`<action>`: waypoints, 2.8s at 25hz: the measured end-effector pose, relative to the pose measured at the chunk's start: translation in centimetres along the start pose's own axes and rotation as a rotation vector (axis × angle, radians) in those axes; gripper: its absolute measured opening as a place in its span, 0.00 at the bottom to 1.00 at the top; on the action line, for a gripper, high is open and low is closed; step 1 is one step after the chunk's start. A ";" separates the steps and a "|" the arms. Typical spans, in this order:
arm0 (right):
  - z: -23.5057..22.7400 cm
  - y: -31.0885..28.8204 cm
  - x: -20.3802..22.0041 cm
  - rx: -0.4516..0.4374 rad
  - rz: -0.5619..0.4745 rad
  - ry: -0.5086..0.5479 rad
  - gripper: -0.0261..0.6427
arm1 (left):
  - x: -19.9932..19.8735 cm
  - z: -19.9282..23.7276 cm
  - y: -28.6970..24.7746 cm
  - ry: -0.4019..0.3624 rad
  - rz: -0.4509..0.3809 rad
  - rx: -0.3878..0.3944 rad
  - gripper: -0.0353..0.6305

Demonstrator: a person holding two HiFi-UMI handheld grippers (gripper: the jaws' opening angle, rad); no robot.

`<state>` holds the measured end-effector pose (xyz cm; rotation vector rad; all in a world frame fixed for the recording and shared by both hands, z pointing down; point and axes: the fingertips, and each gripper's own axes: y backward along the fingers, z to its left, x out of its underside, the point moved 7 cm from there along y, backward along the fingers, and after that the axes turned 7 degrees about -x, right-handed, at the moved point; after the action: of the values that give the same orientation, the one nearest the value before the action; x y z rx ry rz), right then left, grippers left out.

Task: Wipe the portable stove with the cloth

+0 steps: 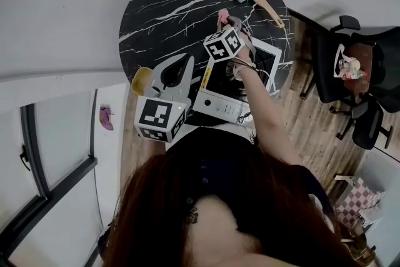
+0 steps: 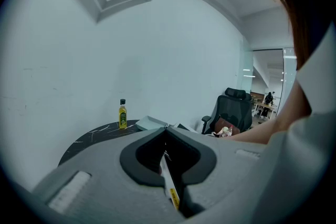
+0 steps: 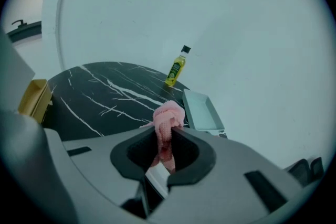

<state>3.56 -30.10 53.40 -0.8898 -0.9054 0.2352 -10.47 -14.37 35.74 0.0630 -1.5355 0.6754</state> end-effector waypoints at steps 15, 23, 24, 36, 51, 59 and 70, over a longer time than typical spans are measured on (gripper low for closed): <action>-1.5 7.8 -2.4 0.013 -0.285 -0.154 0.13 | -0.9 -1.3 1.7 -0.043 -0.061 0.044 0.07; -1.5 13.8 -2.4 0.078 -0.395 -0.221 0.13 | -1.5 -2.3 3.2 -0.065 -0.114 0.086 0.07; -1.4 14.5 -2.3 0.084 -0.404 -0.231 0.13 | -1.6 -2.4 3.4 -0.069 -0.120 0.094 0.07; 0.3 21.7 -0.1 0.161 -0.482 -0.340 0.14 | -1.4 -4.5 6.1 -0.105 -0.163 0.201 0.07; 4.9 28.7 2.6 0.252 -0.552 -0.436 0.14 | 0.5 -5.3 10.8 -0.122 -0.196 0.304 0.07; 7.8 31.6 3.6 0.297 -0.604 -0.467 0.14 | 1.9 -4.2 12.7 -0.131 -0.205 0.311 0.07; 10.6 35.3 4.7 0.369 -0.653 -0.482 0.13 | 2.2 -3.4 13.6 -0.150 -0.226 0.330 0.07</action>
<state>4.51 0.73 32.63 -0.1602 -1.4935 0.0406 -13.63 -0.94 32.56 0.5386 -1.5177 0.7486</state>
